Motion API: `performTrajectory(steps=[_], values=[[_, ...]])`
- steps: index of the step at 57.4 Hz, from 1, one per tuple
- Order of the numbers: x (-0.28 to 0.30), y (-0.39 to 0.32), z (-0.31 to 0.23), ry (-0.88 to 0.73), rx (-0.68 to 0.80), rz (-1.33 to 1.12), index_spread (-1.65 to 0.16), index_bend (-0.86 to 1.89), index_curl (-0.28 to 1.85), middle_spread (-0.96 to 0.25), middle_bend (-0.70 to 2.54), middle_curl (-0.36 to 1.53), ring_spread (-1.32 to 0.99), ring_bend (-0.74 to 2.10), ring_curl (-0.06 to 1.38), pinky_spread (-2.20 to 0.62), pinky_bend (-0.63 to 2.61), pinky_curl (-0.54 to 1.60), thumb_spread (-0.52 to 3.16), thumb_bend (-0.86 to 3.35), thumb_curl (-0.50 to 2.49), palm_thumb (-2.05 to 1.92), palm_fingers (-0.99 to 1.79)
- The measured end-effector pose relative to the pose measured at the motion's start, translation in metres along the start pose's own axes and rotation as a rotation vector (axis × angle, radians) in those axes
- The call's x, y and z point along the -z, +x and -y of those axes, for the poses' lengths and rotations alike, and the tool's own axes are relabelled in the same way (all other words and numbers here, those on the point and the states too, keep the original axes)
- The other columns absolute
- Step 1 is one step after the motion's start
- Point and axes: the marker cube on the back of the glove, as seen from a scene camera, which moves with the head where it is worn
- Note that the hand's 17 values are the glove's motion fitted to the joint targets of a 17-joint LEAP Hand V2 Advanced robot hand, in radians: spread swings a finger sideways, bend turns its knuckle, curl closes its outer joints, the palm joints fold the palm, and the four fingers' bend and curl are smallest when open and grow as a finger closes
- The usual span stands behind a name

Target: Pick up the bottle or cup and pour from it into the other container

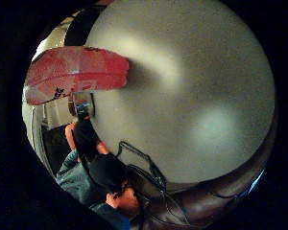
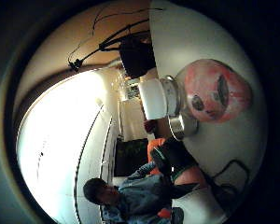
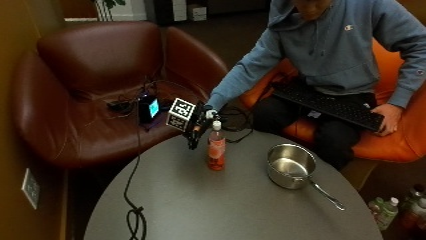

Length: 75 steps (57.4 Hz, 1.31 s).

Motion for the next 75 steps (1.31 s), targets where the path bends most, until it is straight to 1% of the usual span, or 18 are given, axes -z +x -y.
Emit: performTrajectory(steps=[10, 23, 30, 36, 47, 55, 63, 68, 71, 75], values=[[-0.012, 0.006, -0.001, -0.012, -0.022, 0.0, -0.44, 0.14, 0.21, -0.21, 0.17, 0.28, -0.1, 0.34, 0.29, 0.21, 0.51, 0.35, 0.86, -0.03, 0.34, 0.58, -0.03], [-0.023, -0.001, 0.009, -0.014, 0.003, 0.018, -0.44, 0.14, 0.21, -0.21, 0.17, 0.27, -0.1, 0.34, 0.29, 0.21, 0.51, 0.35, 0.86, -0.03, 0.34, 0.59, -0.03], [-0.028, 0.003, 0.006, -0.031, -0.022, 0.022, -0.44, 0.14, 0.21, -0.21, 0.17, 0.27, -0.1, 0.34, 0.29, 0.21, 0.51, 0.35, 0.85, -0.03, 0.34, 0.59, -0.02], [-0.034, -0.006, 0.017, -0.024, 0.014, 0.049, -0.44, 0.15, 0.22, -0.21, 0.17, 0.27, -0.1, 0.33, 0.29, 0.21, 0.51, 0.35, 0.85, -0.03, 0.34, 0.59, -0.02], [-0.039, -0.006, 0.02, -0.016, 0.018, 0.051, -0.46, 0.19, 0.24, -0.22, 0.17, 0.27, -0.11, 0.32, 0.29, 0.21, 0.47, 0.34, 0.84, -0.03, 0.34, 0.61, 0.02], [-0.044, -0.018, 0.032, -0.002, 0.043, 0.062, -0.46, 0.19, 0.26, -0.22, 0.17, 0.27, -0.11, 0.32, 0.29, 0.21, 0.44, 0.33, 0.84, -0.03, 0.34, 0.63, 0.06], [-0.05, -0.012, 0.029, 0.003, 0.043, 0.062, -0.47, 0.19, 0.28, -0.22, 0.17, 0.27, -0.12, 0.31, 0.29, 0.21, 0.43, 0.33, 0.83, -0.03, 0.35, 0.65, 0.09], [-0.055, -0.02, 0.038, 0.037, 0.077, 0.057, -0.47, 0.2, 0.3, -0.22, 0.16, 0.26, -0.12, 0.31, 0.29, 0.21, 0.41, 0.33, 0.83, -0.03, 0.35, 0.67, 0.12], [-0.058, -0.022, 0.039, 0.062, 0.083, 0.056, -0.46, 0.21, 0.31, -0.21, 0.17, 0.26, -0.13, 0.31, 0.28, 0.2, 0.39, 0.32, 0.81, -0.02, 0.36, 0.71, 0.19], [-0.061, -0.018, 0.037, 0.092, 0.069, 0.055, -0.44, 0.23, 0.32, -0.19, 0.22, 0.28, -0.14, 0.32, 0.28, 0.19, 0.34, 0.31, 0.79, 0.01, 0.38, 0.81, 0.38]])
